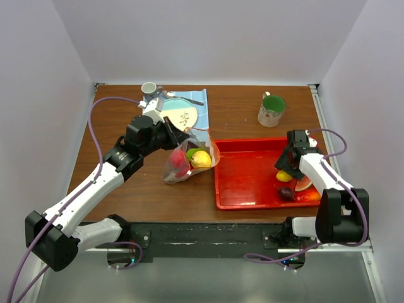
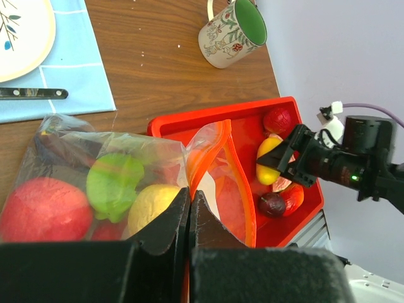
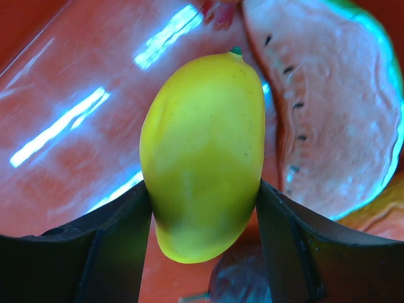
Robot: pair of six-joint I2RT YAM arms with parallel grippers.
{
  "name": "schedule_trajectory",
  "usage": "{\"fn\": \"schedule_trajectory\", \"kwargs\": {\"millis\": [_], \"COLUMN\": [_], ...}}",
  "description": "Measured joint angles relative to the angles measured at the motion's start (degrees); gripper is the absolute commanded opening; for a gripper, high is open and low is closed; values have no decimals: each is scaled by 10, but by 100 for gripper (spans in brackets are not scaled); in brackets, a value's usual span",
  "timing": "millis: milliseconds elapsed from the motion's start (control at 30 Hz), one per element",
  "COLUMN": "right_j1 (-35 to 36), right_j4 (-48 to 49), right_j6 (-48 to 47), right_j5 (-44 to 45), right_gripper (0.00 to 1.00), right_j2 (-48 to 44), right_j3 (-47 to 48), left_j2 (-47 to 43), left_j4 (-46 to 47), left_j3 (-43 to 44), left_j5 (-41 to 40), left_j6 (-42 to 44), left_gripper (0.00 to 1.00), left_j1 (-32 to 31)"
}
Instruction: Place the food in the zip-top bag and seal the zipper
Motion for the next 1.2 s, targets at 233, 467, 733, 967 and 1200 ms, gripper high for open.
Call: {"fn": "schedule_trajectory", "kwargs": {"millis": [233,467,733,967,1200], "right_j1": [16,168,348,449,455], "right_j4": [-80,-127,-126,-88,-68], "right_j6": [-10,21,69,103,119], "right_j5": [-76,-136,-204,-256,-271], "right_gripper": [13,13,15,17,46], "right_j2": [-110,-168,-120,-43,22], "right_j3": [80,203,343,365,366], "left_j2": [3,17,18,18,7], "left_j4": [3,11,11,11,7], "left_j3": [0,0,0,0,0], "left_j5": [0,0,-5,-9,-10], "left_j6": [0,-1,-1,-5,-5], "left_gripper": [0,0,0,0,0], "left_j1": [0,0,0,0,0]}}
